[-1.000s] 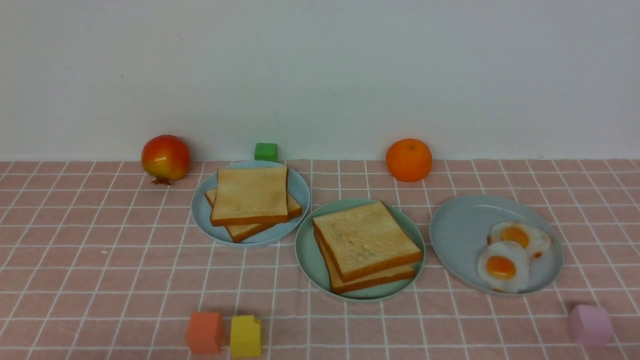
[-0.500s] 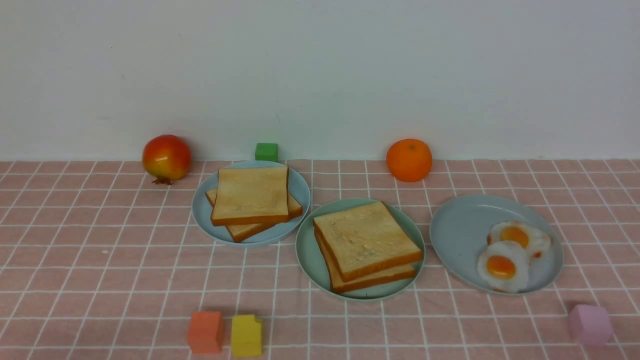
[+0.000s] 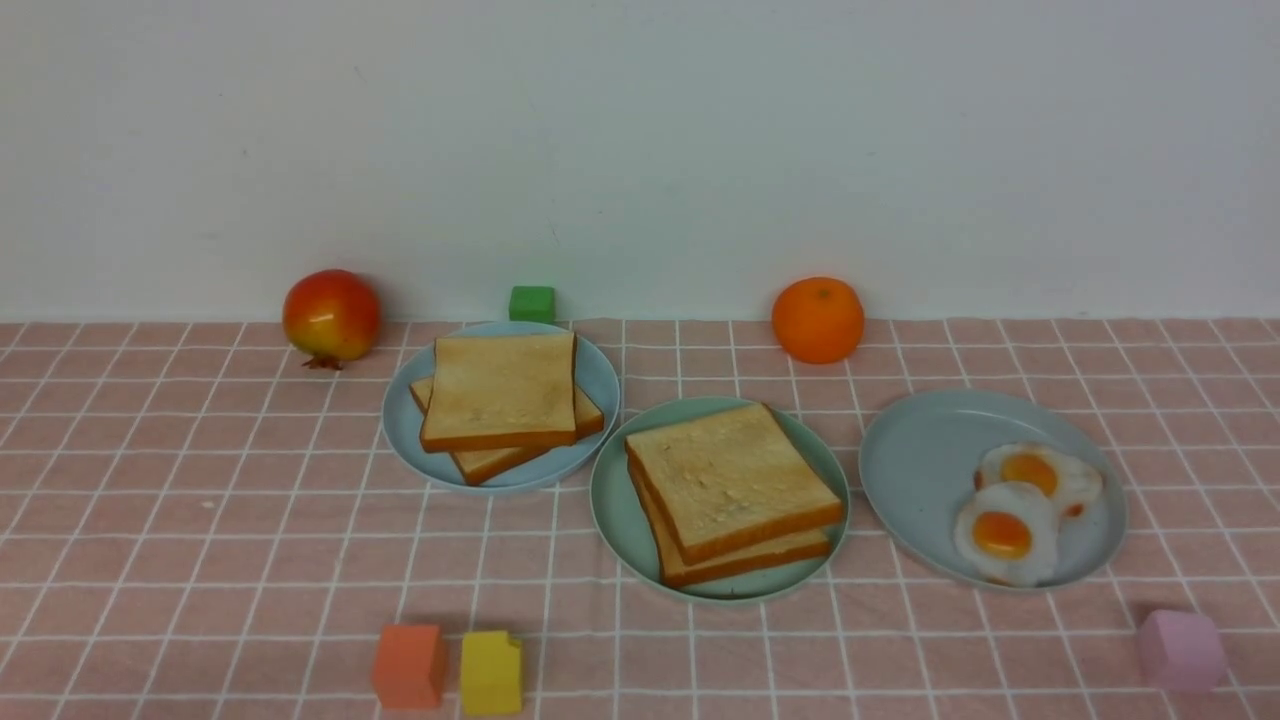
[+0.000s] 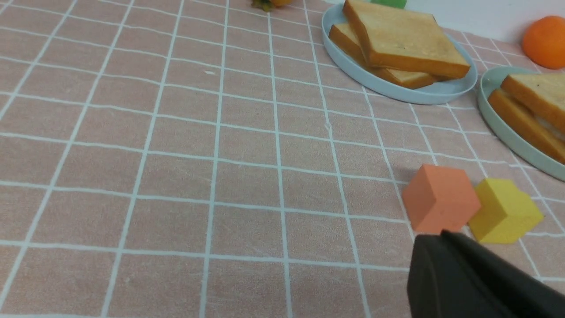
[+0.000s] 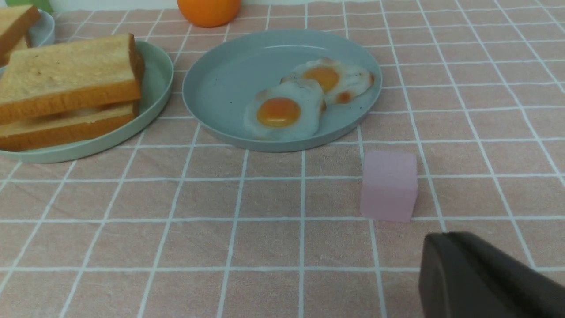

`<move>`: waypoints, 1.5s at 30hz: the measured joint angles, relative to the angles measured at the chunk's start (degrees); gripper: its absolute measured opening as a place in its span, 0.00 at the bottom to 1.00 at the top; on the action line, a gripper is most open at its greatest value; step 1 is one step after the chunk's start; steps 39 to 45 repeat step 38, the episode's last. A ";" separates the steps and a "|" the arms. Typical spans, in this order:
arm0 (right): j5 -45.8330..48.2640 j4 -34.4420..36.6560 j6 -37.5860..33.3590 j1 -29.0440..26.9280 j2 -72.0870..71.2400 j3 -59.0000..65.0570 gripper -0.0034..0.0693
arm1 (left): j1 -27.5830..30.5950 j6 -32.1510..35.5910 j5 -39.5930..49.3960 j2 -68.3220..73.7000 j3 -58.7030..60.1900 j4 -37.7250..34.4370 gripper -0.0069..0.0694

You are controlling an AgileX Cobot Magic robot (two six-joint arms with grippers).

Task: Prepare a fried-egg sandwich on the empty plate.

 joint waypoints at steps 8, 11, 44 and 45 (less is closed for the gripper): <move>-0.06 0.00 0.00 0.00 0.00 0.00 0.06 | 0.31 0.00 0.00 0.00 0.00 0.08 0.11; -0.06 0.00 0.00 0.00 0.00 0.00 0.07 | 1.89 0.00 0.00 0.00 0.00 0.19 0.11; -0.06 0.00 0.05 0.00 0.00 0.05 0.09 | 3.64 -0.01 0.00 0.00 0.00 0.29 0.11; -0.06 0.00 0.05 0.00 0.00 0.05 0.09 | 3.64 -0.01 0.00 0.00 0.00 0.29 0.11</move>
